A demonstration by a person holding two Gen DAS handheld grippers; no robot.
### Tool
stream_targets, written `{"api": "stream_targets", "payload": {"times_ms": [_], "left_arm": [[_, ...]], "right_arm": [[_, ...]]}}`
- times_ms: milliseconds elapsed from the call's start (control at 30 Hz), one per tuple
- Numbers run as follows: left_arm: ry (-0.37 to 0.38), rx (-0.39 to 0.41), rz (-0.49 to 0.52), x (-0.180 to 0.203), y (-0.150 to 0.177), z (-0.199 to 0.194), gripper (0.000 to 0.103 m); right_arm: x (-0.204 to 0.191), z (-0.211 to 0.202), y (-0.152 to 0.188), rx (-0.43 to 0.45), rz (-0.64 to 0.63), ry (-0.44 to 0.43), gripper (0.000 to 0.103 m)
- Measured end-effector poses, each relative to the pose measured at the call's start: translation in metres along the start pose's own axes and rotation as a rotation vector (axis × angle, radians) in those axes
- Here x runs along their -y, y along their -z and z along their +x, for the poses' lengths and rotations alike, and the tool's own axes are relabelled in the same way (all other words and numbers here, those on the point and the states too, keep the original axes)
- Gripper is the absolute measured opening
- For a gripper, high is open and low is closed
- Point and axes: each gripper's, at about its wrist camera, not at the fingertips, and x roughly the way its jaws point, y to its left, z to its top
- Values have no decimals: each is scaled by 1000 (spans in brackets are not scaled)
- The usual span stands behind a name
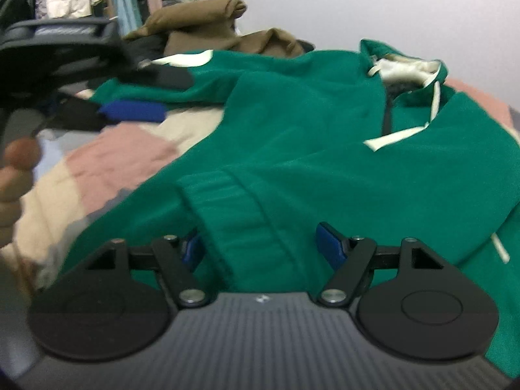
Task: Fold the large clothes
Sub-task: 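Fold the held sleeve across the hoodie front and open the right gripper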
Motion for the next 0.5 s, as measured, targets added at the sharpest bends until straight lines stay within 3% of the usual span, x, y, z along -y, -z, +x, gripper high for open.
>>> {"api": "stream_targets", "payload": {"times_ms": [233, 367, 500], "left_arm": [[-13, -43, 58, 18, 10, 14, 63], [-40, -96, 87, 21, 19, 30, 63], [-44, -143, 105, 25, 26, 46, 62]], "right_arm": [[-11, -35, 10, 25, 2, -74, 73], [3, -40, 9, 32, 75, 1, 73], [36, -35, 2, 78, 250, 39, 73]]}}
